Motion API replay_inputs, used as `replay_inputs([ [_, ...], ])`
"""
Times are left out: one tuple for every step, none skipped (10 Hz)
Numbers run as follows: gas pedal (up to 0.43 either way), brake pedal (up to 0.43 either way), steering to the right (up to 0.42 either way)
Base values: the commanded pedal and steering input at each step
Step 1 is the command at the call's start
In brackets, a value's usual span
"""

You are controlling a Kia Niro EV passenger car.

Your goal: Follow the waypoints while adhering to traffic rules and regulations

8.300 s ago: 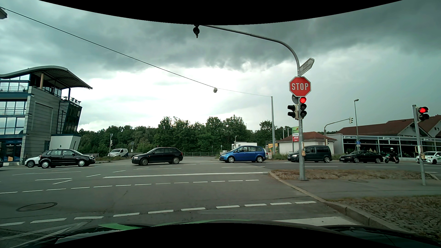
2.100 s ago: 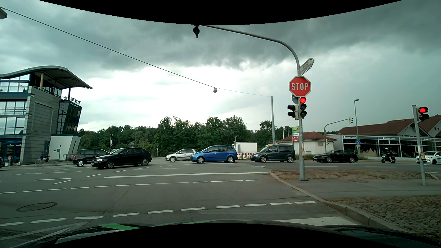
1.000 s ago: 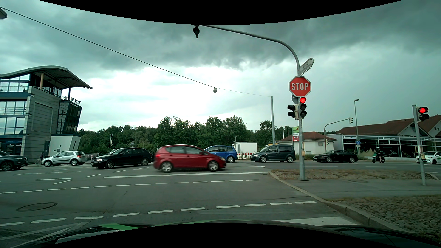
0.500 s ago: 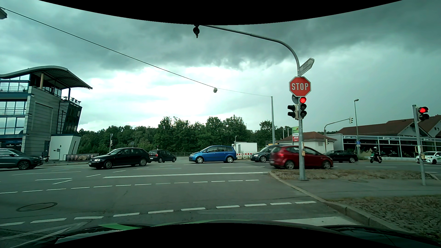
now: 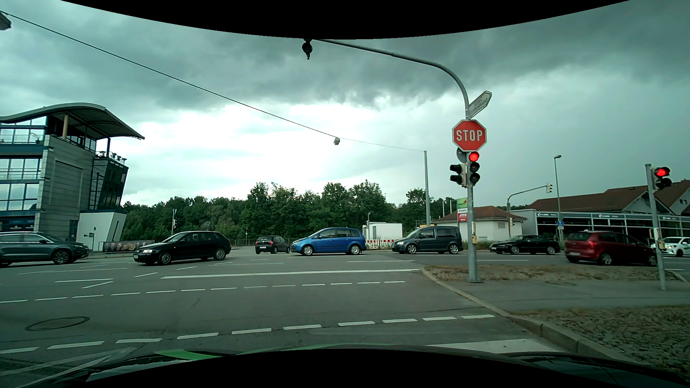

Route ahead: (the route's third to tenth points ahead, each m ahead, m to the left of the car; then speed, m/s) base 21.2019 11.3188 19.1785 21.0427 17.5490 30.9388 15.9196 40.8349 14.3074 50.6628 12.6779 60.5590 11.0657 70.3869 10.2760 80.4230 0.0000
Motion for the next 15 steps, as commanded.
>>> replay_inputs([
  [0.000, 0.329, -0.094],
  [0.000, 0.329, -0.094],
  [0.000, 0.329, -0.095],
  [0.000, 0.329, -0.095],
  [0.000, 0.329, -0.095],
  [0.000, 0.329, -0.095],
  [0.000, 0.329, -0.095],
  [0.000, 0.329, -0.095],
  [0.000, 0.329, -0.095],
  [0.000, 0.329, -0.095],
  [0.000, 0.329, -0.095],
  [0.000, 0.329, -0.095],
  [0.000, 0.329, -0.095],
  [0.000, 0.329, -0.095],
  [0.000, 0.329, -0.095],
])
